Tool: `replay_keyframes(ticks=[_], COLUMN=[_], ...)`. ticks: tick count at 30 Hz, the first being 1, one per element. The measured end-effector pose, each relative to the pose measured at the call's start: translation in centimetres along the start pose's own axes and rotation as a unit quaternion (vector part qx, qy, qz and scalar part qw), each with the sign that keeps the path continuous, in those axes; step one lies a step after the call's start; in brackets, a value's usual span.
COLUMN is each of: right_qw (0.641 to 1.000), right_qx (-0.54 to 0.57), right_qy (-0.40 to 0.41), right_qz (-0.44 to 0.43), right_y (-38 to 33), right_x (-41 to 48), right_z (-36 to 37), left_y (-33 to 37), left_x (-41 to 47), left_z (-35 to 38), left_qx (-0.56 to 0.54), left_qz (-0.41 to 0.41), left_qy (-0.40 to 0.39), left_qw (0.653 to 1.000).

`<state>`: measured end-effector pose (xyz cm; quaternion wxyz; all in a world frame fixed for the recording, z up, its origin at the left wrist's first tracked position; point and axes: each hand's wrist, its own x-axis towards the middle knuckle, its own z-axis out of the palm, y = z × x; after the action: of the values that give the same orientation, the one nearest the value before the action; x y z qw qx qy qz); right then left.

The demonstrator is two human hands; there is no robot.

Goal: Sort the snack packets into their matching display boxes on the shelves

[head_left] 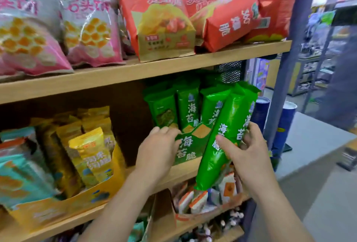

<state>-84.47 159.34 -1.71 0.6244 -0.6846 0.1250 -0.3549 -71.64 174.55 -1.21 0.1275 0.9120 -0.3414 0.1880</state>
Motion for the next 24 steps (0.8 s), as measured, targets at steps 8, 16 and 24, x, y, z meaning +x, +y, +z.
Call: replay_keyframes(ticks=[8, 16, 24], right_qw=[0.979, 0.958, 0.974], right_qx=[0.200, 0.260, 0.115], right_qy=[0.028, 0.105, 0.067], right_qz=[0.009, -0.068, -0.185], right_y=[-0.8, -2.8, -4.1], right_x=[4.2, 5.1, 3.0], right_z=[-3.0, -2.8, 0.5], left_y=[0.8, 6.1, 4.7], left_x=[-4.1, 0.5, 3.9], left_z=[-5.8, -6.5, -6.4], left_qx=[0.076, 0.147, 0.196], left_qz=[0.011, 0.131, 0.067], left_qy=[-0.001, 0.137, 0.053], left_qw=[0.997, 0.971, 0.977])
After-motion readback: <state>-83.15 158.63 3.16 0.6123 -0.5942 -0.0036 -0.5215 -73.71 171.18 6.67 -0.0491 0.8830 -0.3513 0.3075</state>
